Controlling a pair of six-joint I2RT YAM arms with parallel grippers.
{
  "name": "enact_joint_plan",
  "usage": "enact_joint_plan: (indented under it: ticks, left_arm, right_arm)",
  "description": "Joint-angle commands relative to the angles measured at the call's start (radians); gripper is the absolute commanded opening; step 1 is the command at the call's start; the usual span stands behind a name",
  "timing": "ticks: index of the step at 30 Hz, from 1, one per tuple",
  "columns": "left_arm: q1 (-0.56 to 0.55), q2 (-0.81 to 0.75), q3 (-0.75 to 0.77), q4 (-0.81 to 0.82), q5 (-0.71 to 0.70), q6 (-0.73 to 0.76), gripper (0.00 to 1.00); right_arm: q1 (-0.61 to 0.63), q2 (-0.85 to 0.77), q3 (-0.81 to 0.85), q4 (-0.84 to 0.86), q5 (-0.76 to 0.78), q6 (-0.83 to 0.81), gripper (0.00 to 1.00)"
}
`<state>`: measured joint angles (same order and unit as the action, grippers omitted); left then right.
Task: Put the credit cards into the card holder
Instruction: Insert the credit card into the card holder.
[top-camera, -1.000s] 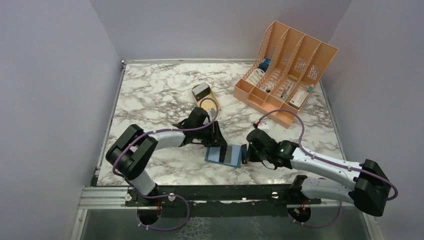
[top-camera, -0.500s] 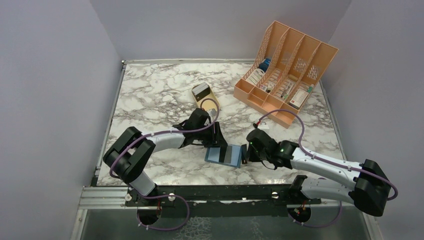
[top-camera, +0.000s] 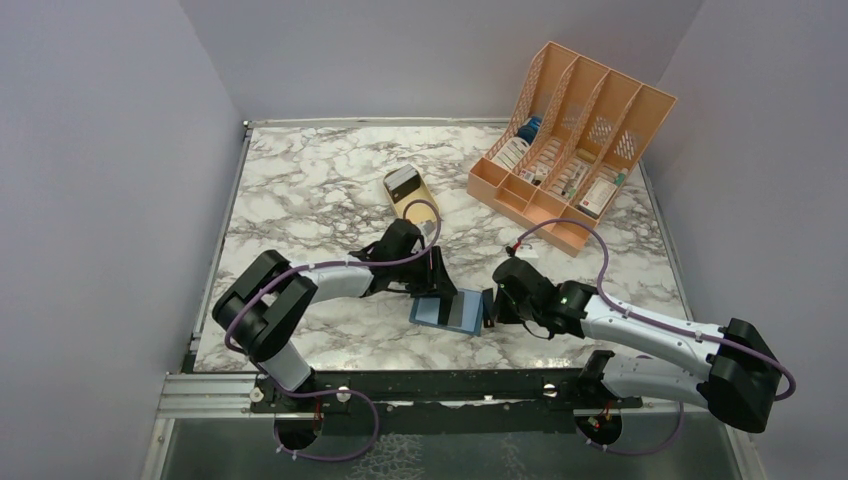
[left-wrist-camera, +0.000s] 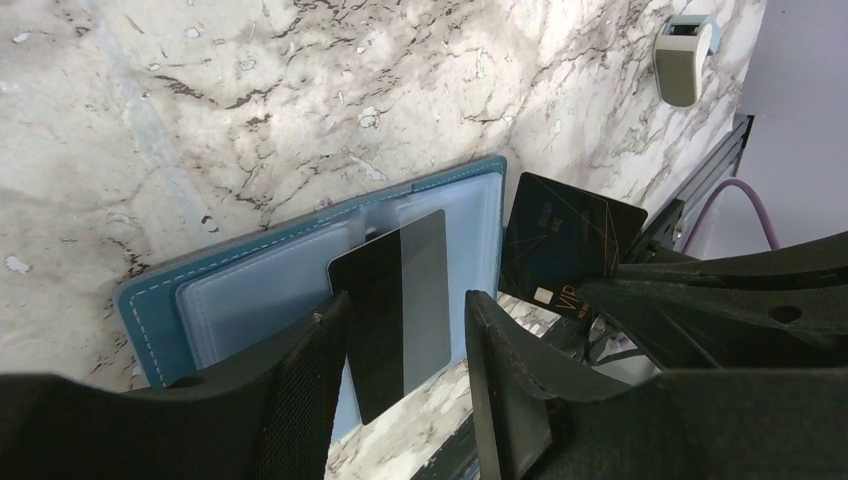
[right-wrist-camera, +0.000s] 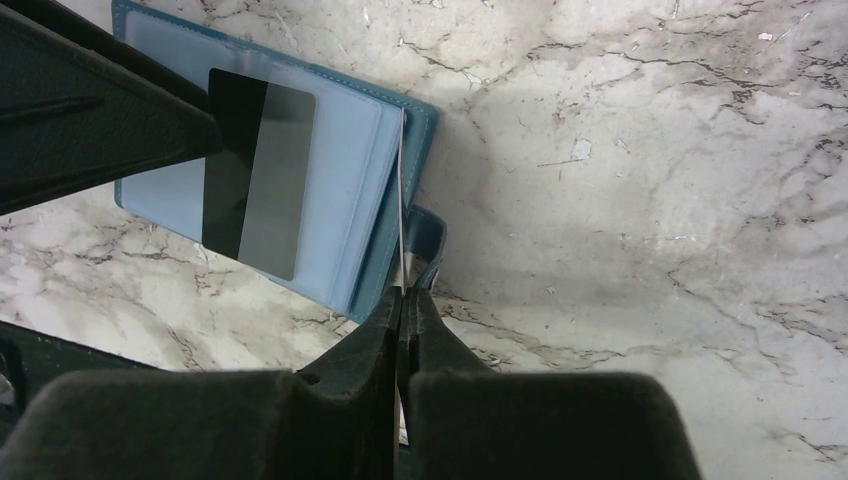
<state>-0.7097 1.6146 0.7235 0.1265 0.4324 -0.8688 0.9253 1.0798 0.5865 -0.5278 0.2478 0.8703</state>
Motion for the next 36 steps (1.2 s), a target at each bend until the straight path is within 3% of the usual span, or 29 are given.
enact_joint_plan:
  ticks: [1, 13, 36]
  left_arm:
    - [-0.014, 0.015, -0.018, 0.043, -0.003, -0.025, 0.49]
    - [-0.017, -0.084, -0.024, -0.066, -0.088, 0.013, 0.50]
    - [-0.055, -0.001, -0.048, 0.039, -0.041, -0.058, 0.50]
  right_arm:
    - [-0.002, 0.009, -0.002, 0.020, -0.012, 0.004, 0.01]
    - [-0.001, -0.004, -0.010, 0.015, -0.009, 0.007, 0.01]
    - [-0.001, 0.000, -0.012, 0.030, -0.015, 0.005, 0.01]
